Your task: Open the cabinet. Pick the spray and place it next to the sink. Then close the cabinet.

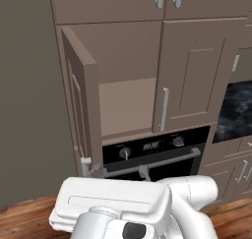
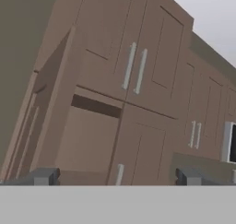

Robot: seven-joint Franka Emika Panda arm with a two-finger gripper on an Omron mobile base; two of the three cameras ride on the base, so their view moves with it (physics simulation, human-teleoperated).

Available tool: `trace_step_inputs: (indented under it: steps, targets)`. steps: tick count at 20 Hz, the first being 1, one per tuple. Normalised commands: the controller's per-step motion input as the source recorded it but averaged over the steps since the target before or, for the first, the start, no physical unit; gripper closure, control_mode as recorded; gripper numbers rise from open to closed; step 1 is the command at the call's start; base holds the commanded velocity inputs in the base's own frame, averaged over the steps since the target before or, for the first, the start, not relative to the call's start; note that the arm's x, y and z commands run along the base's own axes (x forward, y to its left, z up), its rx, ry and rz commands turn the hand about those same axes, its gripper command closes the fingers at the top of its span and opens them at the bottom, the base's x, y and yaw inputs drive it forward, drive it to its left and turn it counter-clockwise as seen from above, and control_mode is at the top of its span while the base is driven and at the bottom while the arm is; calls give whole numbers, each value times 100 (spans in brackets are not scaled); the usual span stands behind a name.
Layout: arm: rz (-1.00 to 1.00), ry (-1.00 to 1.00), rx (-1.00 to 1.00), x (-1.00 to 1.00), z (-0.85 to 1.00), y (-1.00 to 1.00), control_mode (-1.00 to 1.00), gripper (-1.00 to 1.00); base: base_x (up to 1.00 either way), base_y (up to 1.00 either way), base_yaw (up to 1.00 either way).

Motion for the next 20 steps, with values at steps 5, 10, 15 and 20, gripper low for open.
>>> trace_step_inputs:
  steps: [5, 10, 15, 20]
  targets:
    - [-3, 0, 0, 39, -36, 0, -100, -100, 0, 0, 0]
    - [0, 0, 0, 25, -31, 6, -100, -100, 0, 0, 0]
    - [-4, 0, 0, 19, -27, 28, -100, -100, 0, 0, 0]
    - [-7, 0, 0, 15, -16, 34, -100, -100, 0, 0, 0]
